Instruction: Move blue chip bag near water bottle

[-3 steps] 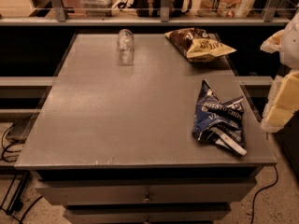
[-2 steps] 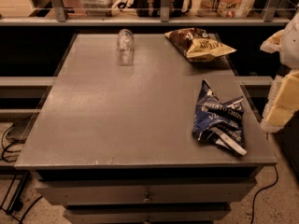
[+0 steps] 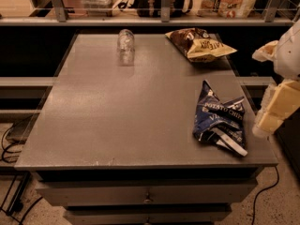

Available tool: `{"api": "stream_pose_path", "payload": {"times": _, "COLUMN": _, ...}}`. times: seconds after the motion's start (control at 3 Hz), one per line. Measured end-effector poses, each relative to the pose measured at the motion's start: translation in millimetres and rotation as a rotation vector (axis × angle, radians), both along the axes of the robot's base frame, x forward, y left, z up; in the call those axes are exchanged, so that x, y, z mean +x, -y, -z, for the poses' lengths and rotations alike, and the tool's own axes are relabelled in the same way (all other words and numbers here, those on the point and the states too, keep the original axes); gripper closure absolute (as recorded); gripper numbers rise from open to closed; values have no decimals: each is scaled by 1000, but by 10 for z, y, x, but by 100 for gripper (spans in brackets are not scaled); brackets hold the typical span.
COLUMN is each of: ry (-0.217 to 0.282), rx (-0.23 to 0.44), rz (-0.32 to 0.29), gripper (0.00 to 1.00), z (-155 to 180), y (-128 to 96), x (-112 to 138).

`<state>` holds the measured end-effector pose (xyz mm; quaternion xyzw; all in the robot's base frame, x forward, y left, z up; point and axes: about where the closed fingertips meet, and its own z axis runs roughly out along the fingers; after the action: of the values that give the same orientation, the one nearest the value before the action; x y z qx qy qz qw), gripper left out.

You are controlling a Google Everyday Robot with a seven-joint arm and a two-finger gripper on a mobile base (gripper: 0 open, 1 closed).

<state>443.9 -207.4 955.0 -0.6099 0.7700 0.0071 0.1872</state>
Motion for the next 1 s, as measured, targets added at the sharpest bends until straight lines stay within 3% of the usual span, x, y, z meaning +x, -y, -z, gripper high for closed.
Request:
{"api": "stream_pose_path", "payload": {"times": 0.33, "ry": -22, "rx": 44, "rz": -15, "gripper": 0, "z": 306, "y": -84, "x": 55}}
{"api": "stream_pose_path", "payload": {"times": 1.0, "ry": -94, "rx": 37, "rz": 24, "gripper": 0, "z": 1041, "y": -160, "x": 173}}
